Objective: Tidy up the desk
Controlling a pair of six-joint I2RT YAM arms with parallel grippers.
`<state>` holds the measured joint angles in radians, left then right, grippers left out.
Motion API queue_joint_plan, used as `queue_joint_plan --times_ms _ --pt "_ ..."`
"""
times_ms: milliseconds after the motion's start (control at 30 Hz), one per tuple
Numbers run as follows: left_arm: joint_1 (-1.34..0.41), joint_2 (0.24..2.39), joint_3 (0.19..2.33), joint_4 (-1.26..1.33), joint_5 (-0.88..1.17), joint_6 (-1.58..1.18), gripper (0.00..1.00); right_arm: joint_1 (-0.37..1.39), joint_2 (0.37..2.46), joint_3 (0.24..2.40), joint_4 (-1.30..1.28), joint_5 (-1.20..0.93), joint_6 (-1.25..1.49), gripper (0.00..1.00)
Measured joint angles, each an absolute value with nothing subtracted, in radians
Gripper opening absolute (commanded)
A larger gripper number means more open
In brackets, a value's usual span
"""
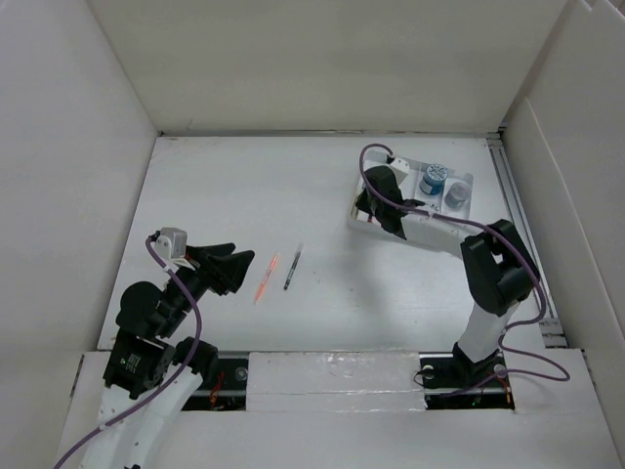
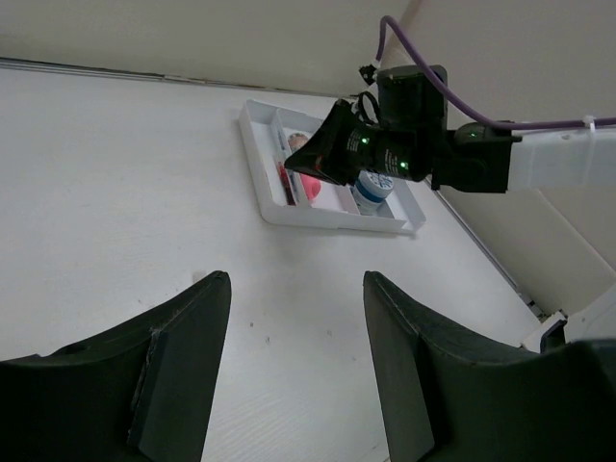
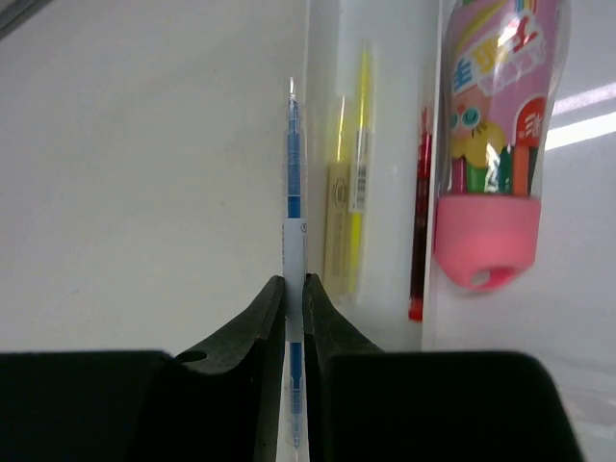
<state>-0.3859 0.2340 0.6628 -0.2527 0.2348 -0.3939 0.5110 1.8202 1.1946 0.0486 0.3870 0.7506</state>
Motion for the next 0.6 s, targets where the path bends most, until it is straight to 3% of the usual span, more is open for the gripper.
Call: queue_joint_plan --times_ms 133,367,600 --pt "-0.385 0.235 0.663 -0.252 0.237 -0.393 0.53 0.529 1.756 1.150 0.038 0.366 0.744 0.07" --pt "-0.386 0.243 0.662 -0.252 0.240 -0.391 0.53 0.426 1.815 1.293 0.015 0.331 0.703 0.11" --pt "-0.386 0.239 0.662 -0.252 0.236 -0.391 0.53 0.387 1.962 1.333 -0.033 0.321 0.676 0.47"
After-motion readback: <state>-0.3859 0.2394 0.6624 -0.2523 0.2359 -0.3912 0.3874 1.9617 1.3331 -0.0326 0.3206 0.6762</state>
